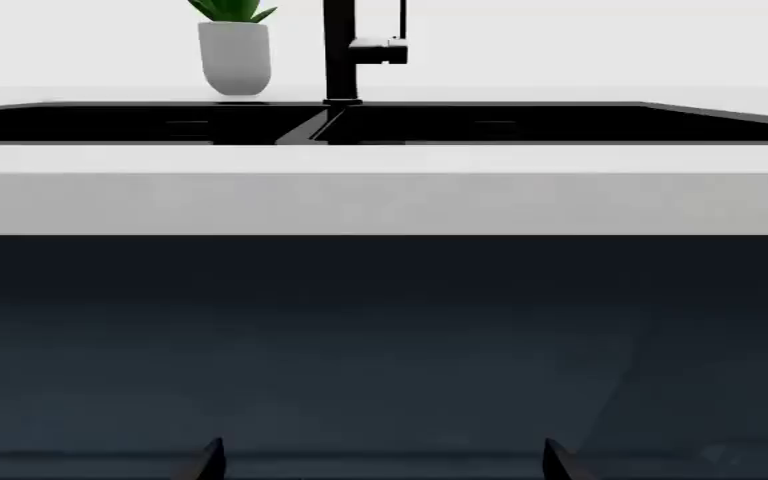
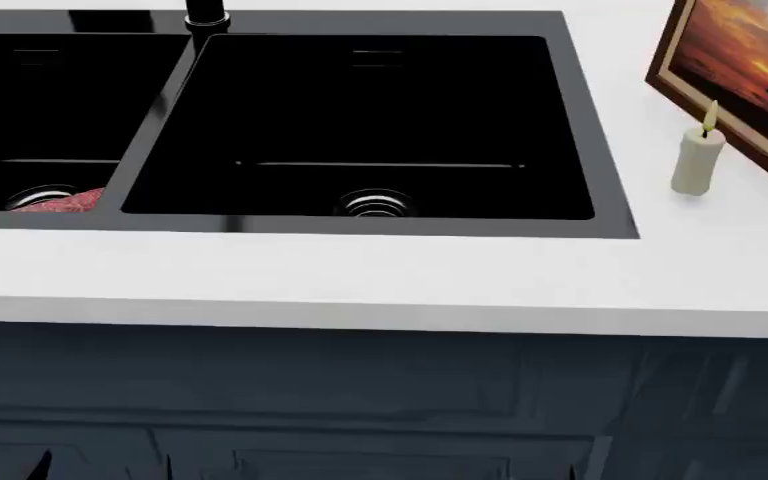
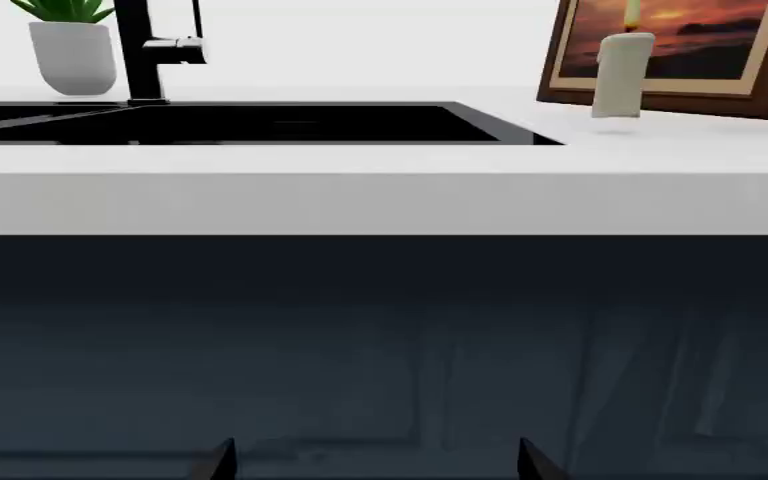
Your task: Turn the sink spout to the right.
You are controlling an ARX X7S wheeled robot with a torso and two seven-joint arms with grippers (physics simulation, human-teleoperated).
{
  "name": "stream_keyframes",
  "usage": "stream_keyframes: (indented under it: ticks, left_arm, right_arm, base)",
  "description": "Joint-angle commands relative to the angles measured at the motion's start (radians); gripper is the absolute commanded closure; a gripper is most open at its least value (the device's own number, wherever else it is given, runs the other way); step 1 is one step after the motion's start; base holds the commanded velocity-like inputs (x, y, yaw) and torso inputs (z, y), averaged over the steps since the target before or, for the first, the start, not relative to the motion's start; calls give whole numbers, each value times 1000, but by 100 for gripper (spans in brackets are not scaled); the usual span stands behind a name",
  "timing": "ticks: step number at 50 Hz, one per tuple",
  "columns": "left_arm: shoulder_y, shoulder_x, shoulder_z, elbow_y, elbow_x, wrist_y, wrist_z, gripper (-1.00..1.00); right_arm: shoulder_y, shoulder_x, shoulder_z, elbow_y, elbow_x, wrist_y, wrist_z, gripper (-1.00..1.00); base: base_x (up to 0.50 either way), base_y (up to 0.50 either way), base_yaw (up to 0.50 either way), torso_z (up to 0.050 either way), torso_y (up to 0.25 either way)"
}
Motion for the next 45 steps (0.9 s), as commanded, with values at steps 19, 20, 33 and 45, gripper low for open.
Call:
stream_keyframes:
  ticks: [19, 20, 33, 45]
  left_arm:
    - [9, -55, 53, 22, -105, 24, -48, -100]
    - [8, -57, 54, 17, -105, 27, -51, -100]
    - [6, -76, 76, 13, -119, 28, -73, -100]
    - [8, -88, 82, 25, -150, 14, -87, -100]
  right_arm:
    - [8, 56, -73, 24, 28, -22, 77, -100]
    - [8, 58, -74, 23, 30, -23, 79, -100]
    - [9, 76, -96, 24, 42, -28, 102, -100]
    - [11, 87, -106, 29, 64, -28, 117, -100]
  base:
    - [0, 0, 0, 16, 0]
    - [0, 0, 0, 50, 0]
    - [0, 0, 0, 50, 0]
    - [0, 0, 0, 50, 0]
